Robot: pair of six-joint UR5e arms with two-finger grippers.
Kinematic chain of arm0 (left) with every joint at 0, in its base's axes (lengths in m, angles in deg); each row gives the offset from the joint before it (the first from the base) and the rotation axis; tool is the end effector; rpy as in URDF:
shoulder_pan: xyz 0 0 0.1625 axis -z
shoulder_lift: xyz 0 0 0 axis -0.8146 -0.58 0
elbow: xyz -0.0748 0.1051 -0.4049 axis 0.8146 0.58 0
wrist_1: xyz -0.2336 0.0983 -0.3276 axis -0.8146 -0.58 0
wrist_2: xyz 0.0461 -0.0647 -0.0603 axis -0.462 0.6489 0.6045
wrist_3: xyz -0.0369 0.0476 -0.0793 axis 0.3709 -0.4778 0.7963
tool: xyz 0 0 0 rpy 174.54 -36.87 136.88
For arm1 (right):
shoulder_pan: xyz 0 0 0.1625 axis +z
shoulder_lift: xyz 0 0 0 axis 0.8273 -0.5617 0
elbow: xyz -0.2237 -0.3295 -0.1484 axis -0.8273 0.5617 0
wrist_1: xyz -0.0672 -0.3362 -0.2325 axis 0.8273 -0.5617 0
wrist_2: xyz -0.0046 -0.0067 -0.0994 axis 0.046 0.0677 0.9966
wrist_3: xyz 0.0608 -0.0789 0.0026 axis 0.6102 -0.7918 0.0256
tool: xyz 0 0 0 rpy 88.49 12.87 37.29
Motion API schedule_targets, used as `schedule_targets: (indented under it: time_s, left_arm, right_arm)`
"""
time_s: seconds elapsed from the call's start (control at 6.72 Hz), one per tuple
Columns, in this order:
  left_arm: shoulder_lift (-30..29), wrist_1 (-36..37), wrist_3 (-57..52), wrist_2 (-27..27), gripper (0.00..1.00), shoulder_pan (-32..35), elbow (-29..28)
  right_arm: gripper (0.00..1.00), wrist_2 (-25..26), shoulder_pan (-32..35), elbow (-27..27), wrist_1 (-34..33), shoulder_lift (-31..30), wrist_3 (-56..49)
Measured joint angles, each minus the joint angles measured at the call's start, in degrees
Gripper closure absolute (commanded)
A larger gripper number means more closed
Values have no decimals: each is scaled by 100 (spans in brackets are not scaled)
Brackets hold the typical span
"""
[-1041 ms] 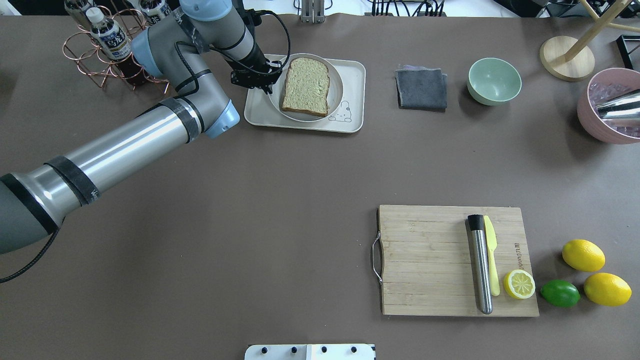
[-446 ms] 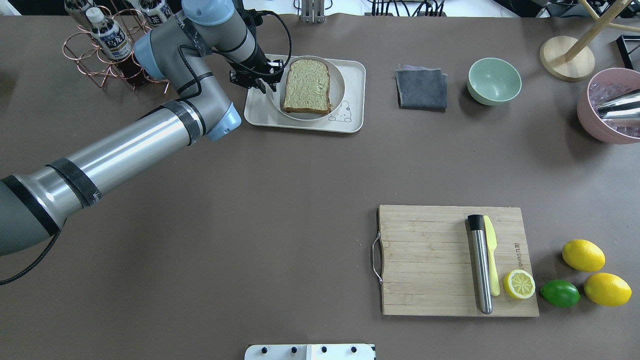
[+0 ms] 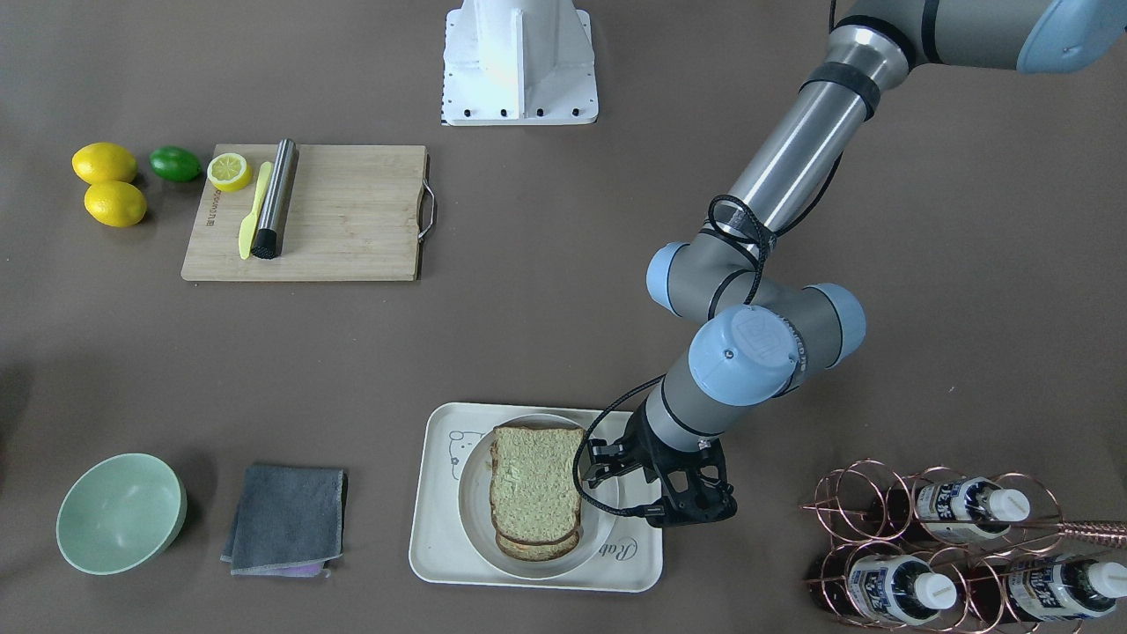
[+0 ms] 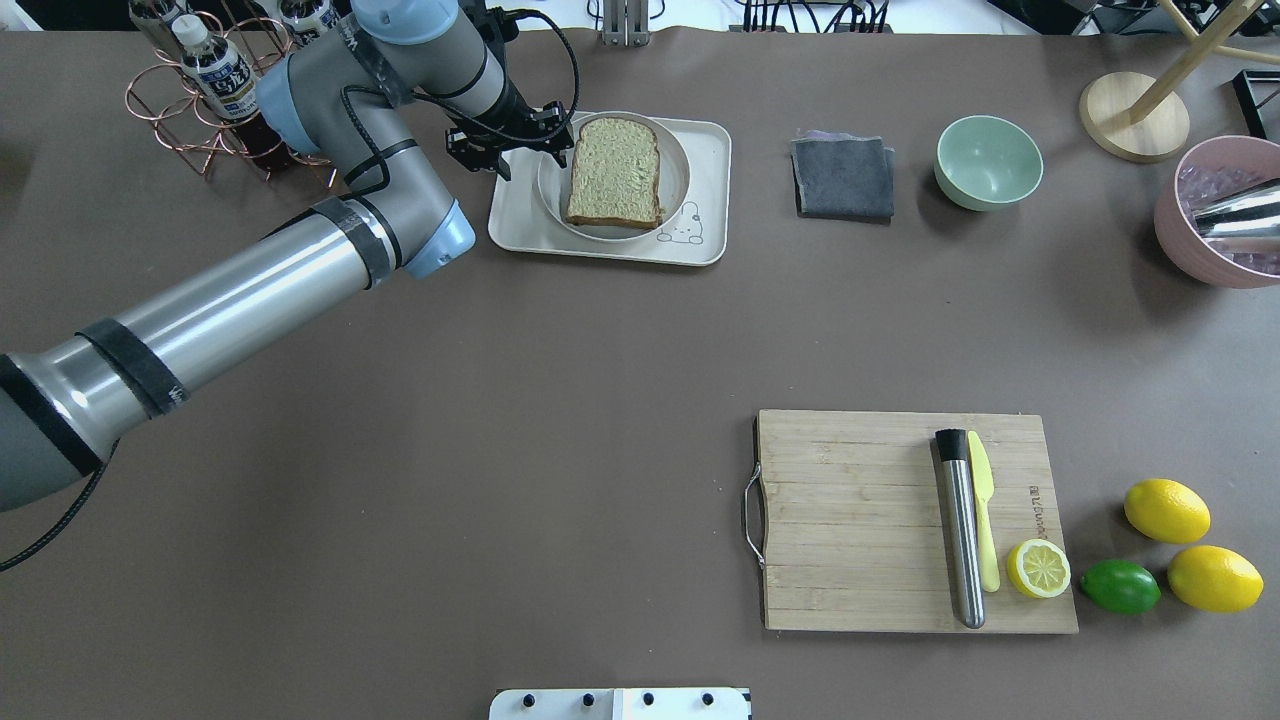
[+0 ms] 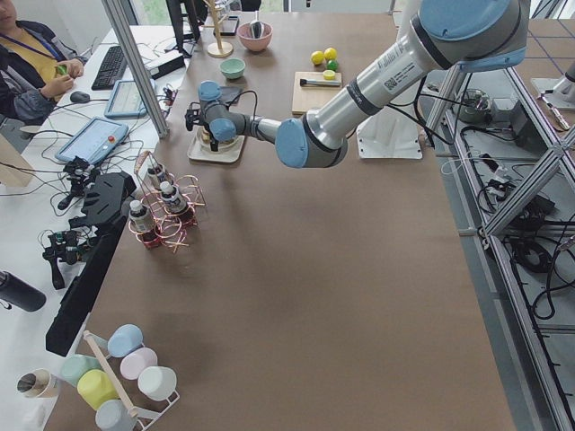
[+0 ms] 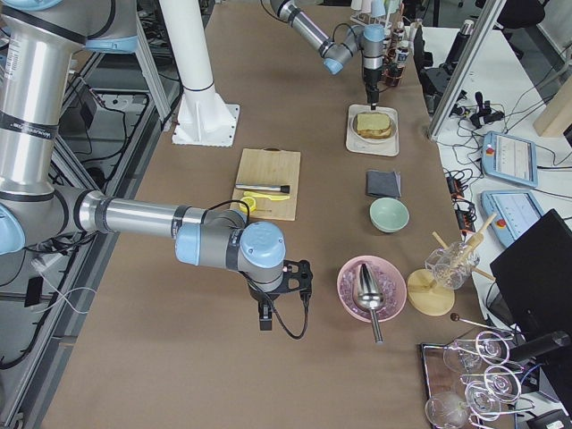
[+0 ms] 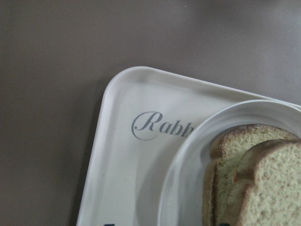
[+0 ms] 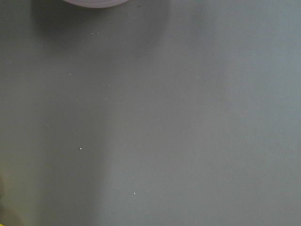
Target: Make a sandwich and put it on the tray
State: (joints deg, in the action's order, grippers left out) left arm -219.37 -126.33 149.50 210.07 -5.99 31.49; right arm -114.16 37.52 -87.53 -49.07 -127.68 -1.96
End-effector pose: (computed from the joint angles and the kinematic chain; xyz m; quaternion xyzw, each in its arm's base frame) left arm 0.5108 -0.7013 0.2658 0.0542 0.4988 -0.0806 0.8613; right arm 0.0869 -0.3553 0.6745 0.0115 -0.3628 -0.0448 0.9307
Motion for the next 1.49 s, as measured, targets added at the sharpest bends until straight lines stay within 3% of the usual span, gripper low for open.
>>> schedule_targets:
  time_s: [0.15,0.89,1.19,1.49]
  left_arm:
    - [567,512,-12,35,4,61,967]
    - [3762,4007,-2622,215,3,554,6332]
    - [5040,4518,-3812,205,3,944,7598]
    - [6060,4583,-4851,219,3,1473,8145]
  right_arm:
    - [0,8,0,9,2,23,1]
    - [0,27,-17,190,19,296,1]
    - [0,30,-17,200,30,301,-4]
    - [0,60,-23,220,37,300,-13]
